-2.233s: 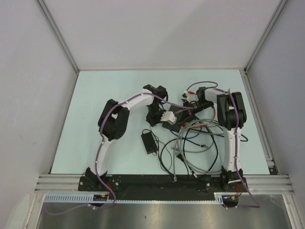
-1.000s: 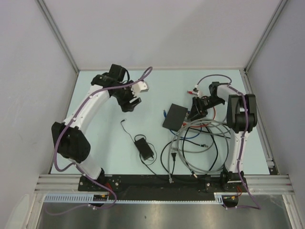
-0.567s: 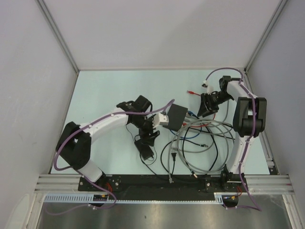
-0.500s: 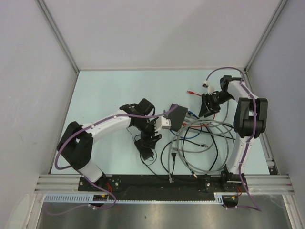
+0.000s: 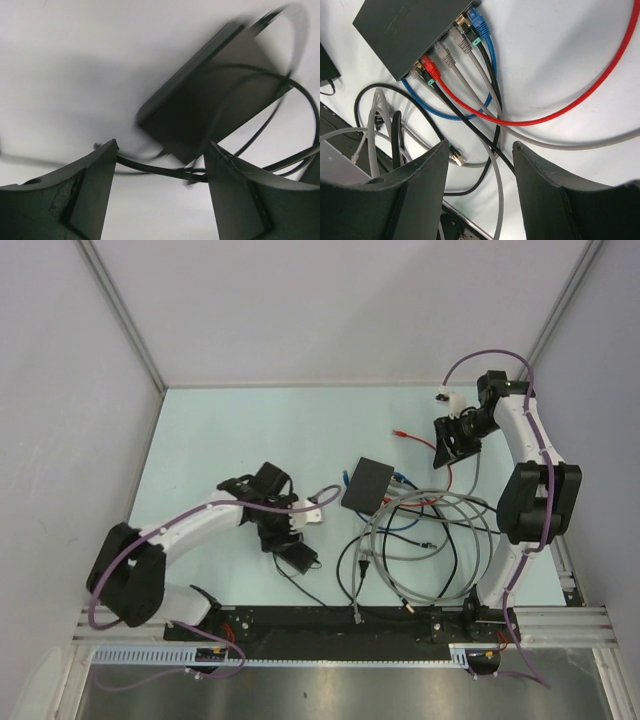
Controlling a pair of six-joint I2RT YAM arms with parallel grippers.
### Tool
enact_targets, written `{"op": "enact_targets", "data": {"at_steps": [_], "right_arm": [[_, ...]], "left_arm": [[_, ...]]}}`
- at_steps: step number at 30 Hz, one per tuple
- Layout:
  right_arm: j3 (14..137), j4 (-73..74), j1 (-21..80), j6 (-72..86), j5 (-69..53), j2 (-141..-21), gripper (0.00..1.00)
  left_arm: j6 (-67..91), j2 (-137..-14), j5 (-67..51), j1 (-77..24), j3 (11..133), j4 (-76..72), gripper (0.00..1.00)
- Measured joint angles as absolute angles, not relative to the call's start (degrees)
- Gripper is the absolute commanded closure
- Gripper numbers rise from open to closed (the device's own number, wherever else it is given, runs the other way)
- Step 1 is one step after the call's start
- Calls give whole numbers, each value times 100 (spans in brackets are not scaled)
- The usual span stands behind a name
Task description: Pull the plug from the switch port
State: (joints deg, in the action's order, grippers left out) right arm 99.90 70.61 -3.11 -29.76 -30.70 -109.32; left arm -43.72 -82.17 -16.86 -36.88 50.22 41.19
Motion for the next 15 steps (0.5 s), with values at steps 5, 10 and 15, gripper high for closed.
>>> {"op": "enact_targets", "data": {"at_steps": [5, 10, 15], "right_arm": [[9918, 7102, -268, -3048, -2902, -10637, 41], [9727, 7126, -311, -3068, -2842, -10202, 41], [9631, 7238, -351, -3070, -2895, -9668, 41]], "left_arm": [[-5277, -7557, -589, -2517, 4427, 3771, 25], [-5815, -7629, 399, -1874, 4187, 3715, 23], [-5448, -7367, 222, -2176, 5153, 4397, 12]]}}
